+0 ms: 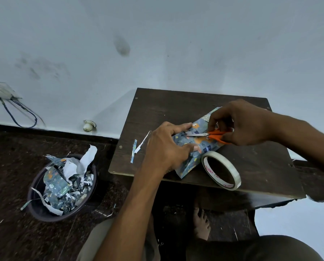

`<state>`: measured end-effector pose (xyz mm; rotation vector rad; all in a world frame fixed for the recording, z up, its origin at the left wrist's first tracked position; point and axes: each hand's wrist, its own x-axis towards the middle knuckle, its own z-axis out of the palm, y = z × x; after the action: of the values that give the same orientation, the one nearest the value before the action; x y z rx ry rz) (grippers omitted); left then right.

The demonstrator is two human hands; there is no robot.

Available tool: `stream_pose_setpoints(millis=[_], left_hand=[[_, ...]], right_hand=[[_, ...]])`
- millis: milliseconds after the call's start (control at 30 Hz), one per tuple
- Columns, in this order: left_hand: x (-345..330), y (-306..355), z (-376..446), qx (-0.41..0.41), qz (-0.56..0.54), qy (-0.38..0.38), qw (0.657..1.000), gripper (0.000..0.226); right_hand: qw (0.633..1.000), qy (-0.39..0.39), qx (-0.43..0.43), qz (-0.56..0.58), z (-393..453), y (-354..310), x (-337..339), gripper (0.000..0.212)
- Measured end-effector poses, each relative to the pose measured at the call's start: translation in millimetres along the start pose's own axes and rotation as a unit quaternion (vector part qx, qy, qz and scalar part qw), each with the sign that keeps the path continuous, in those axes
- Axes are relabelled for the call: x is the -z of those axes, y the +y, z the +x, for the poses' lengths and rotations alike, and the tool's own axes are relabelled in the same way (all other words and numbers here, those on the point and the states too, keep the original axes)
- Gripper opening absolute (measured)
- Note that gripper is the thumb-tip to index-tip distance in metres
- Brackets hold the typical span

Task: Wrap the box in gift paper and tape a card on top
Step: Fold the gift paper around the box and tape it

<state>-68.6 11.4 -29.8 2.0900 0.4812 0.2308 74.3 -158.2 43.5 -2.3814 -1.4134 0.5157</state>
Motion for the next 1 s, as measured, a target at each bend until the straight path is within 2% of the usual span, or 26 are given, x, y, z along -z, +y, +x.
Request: stream_pose_setpoints(millis=[667,867,1000], left_hand=[[-1.0,-1.0,0.1,0.006,-0.006,-0.001,1.000,0.064],[-0.6,-1.0,0.3,0.008,-0.007,-0.006,1.000,0.065],[0.2,1.0,-0.5,0.009,0.000,-0.005,1.000,0.065]], right_hand=[[0.999,-0.041,-0.014,0.020,5.2,-3.0,2.7,0.026],[0.990,-0.108,-0.057,0.067,7.4,-1.4,5.8,0.024],[0.985,-0.122,-0.062,0.105,8.7,-7.4,6.6,0.023]])
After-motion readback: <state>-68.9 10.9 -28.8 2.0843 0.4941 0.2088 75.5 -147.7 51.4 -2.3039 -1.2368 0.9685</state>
